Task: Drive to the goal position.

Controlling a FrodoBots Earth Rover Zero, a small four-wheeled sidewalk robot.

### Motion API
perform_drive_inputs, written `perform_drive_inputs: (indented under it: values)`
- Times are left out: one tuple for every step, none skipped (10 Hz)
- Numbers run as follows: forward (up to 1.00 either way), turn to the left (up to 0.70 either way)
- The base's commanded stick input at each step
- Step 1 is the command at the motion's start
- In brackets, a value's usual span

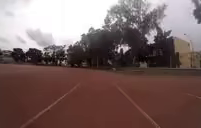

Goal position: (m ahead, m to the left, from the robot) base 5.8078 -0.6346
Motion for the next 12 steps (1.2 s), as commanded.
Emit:
perform_drive_inputs:
  values:
    - [0.5, 0.0]
    - [0.5, 0.0]
    - [0.5, 0.0]
    - [0.5, 0.0]
    - [0.5, 0.0]
    - [0.5, 0.0]
    - [0.5, 0.0]
    - [0.5, 0.0]
    - [0.5, 0.0]
    - [0.5, 0.0]
    - [0.5, 0.0]
    - [0.5, 0.0]
